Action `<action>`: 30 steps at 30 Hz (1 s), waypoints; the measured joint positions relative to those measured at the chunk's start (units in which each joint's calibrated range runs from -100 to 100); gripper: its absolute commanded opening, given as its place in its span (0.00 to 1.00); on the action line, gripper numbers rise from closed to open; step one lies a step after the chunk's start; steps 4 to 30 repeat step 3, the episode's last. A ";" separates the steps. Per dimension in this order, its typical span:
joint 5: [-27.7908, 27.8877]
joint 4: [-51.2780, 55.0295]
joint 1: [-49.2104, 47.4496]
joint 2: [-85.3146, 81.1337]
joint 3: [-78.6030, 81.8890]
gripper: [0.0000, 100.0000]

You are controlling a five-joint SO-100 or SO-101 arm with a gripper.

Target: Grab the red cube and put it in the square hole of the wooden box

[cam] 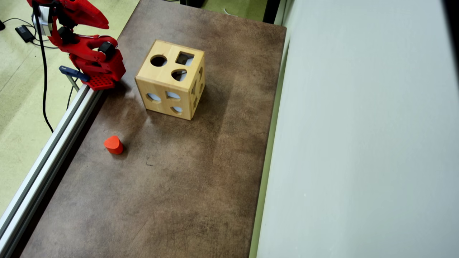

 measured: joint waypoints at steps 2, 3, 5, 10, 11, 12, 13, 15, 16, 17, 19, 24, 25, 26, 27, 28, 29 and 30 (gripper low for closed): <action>0.00 0.00 0.00 0.00 0.00 0.05; 0.00 0.00 0.00 0.00 0.00 0.05; 0.00 0.00 0.00 0.00 0.00 0.05; 0.00 0.00 0.00 0.00 0.00 0.05; 0.00 0.00 0.00 0.00 0.00 0.05; 0.00 0.00 0.00 0.00 0.00 0.05; 0.00 0.00 0.00 0.00 0.00 0.05; 0.00 0.00 0.00 0.00 0.00 0.05; 0.00 0.00 0.00 0.00 0.00 0.05; 0.00 0.00 0.00 0.00 0.00 0.05; 0.00 0.00 0.00 0.00 0.00 0.05; 0.00 0.00 0.00 0.00 0.00 0.05; 0.00 0.00 0.00 0.00 0.00 0.05; 0.00 0.00 0.00 0.00 0.00 0.05; 0.00 0.00 0.00 0.00 0.00 0.05; 0.00 0.00 0.00 0.00 0.00 0.05; 0.00 0.00 0.00 0.00 0.00 0.05; 0.00 0.00 0.00 0.00 0.00 0.05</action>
